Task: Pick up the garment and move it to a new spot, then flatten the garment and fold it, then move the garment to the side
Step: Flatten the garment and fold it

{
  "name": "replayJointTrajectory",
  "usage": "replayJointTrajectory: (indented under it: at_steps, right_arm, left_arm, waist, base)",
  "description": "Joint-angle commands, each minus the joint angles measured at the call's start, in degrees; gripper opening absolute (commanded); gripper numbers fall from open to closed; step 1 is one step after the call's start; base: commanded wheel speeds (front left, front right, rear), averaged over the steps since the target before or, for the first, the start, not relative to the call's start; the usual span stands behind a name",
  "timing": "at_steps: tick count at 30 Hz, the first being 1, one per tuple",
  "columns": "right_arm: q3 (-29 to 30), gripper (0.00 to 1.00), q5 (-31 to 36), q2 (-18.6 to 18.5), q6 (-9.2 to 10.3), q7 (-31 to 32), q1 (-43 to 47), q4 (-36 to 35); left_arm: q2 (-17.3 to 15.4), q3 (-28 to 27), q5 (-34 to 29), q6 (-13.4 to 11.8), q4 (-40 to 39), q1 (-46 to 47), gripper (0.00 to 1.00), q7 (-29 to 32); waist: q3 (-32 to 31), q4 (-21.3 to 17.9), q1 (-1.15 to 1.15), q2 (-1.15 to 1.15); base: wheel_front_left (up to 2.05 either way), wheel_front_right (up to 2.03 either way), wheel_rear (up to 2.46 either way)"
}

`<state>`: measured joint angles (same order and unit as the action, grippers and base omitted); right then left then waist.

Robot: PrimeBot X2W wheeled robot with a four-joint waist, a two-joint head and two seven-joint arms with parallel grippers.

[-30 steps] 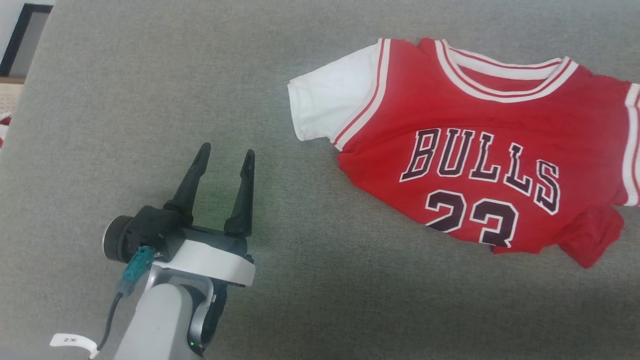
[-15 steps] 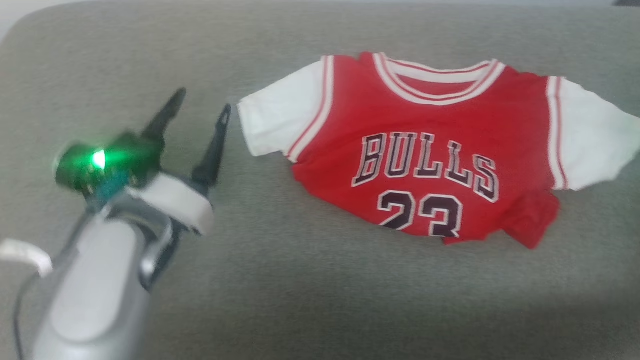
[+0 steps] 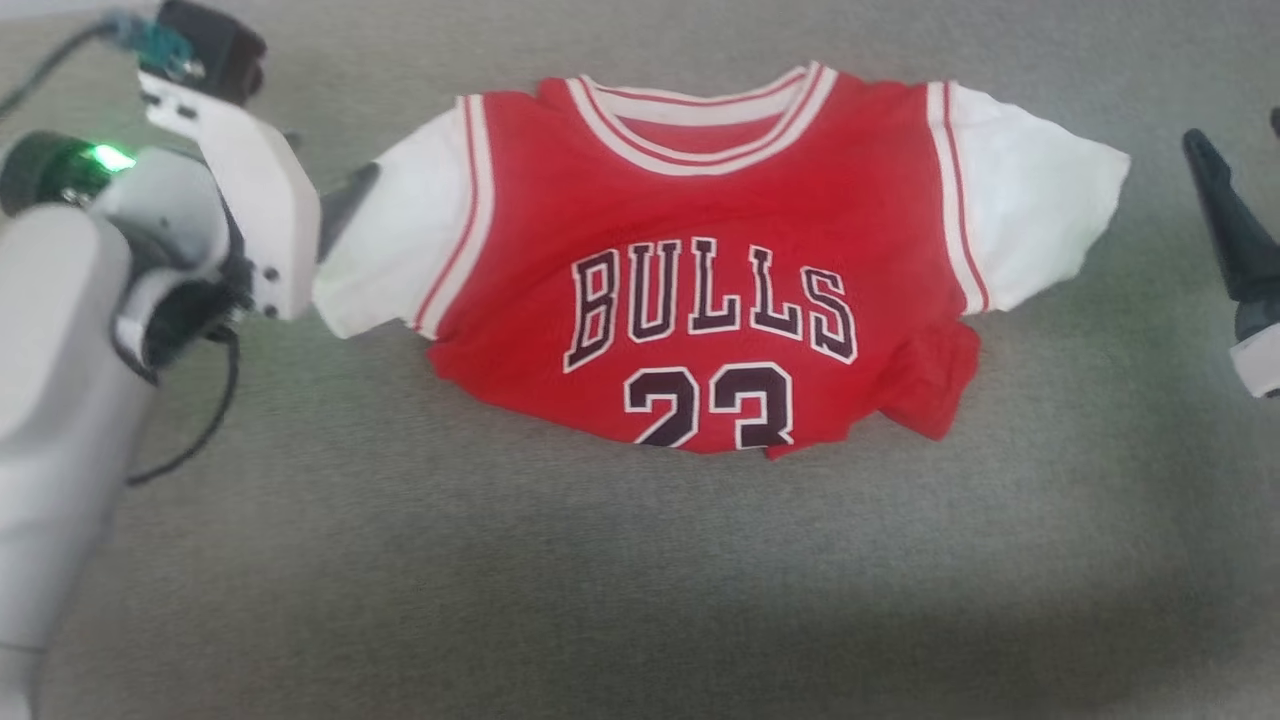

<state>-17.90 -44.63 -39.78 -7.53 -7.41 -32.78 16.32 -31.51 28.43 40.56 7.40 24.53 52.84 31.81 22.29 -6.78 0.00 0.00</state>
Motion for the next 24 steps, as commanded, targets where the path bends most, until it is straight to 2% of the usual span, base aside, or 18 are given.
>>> replayJointTrajectory:
  at_steps: [1,5,10,14,16,17,19,20,24]
  right_arm:
    - [0.75,1.00,0.42,0.35,0.08,0.50,0.51,-1.02]
    - [2.84,1.00,2.08,1.74,0.08,1.42,1.40,-4.64]
    - [5.09,1.00,3.78,2.85,0.08,2.53,1.93,-8.27]
    - [6.70,1.00,4.83,3.19,0.08,3.58,2.54,-9.85]
    - [7.29,1.00,5.44,3.23,0.08,4.22,2.48,-10.11]
    - [7.47,1.00,5.57,3.29,0.08,4.48,2.20,-10.26]
    - [7.00,1.00,5.60,3.08,0.08,5.52,1.44,-11.01]
    - [6.32,1.00,5.38,2.85,0.08,6.40,0.59,-11.37]
    - [0.86,1.00,4.36,0.01,0.08,13.16,-4.50,-10.60]
  left_arm:
    - [-0.48,1.15,1.32,0.03,0.90,1.39,1.00,1.67]
    - [-1.98,5.15,5.49,0.04,4.23,6.57,1.00,7.42]
    - [-2.51,9.13,8.04,0.04,9.46,10.93,1.00,9.32]
    - [-0.78,10.46,15.64,0.11,11.36,10.75,1.00,14.45]
    - [-1.59,11.91,16.73,0.11,10.54,11.19,0.98,15.69]
    - [-2.28,12.92,16.50,0.11,10.11,11.53,0.72,15.89]
    - [-2.82,14.33,17.34,0.11,9.55,11.72,0.07,15.92]
    - [-2.87,14.69,18.05,0.11,9.35,12.05,0.00,15.89]
    - [-2.66,16.57,18.62,0.10,8.71,14.40,0.00,14.42]
  waist:
    - [1.68,-1.70,0.00,0.00]
    - [3.95,-3.78,0.00,0.00]
    - [6.57,-5.61,0.00,0.00]
    - [7.31,-6.08,0.00,0.00]
    - [7.53,-5.89,0.00,0.00]
    - [7.69,-5.73,0.00,0.00]
    - [8.03,-5.21,0.00,0.00]
    - [8.32,-4.96,0.00,0.00]
    - [9.97,-3.68,0.00,0.00]
  base:
    - [0.00,0.00,0.00]
    - [0.00,0.00,0.00]
    - [0.00,0.00,0.00]
    - [0.00,0.00,0.00]
    - [0.00,0.00,0.00]
    - [0.00,0.00,0.00]
    - [0.00,0.00,0.00]
    - [0.00,0.00,0.00]
    - [0.00,0.00,0.00]
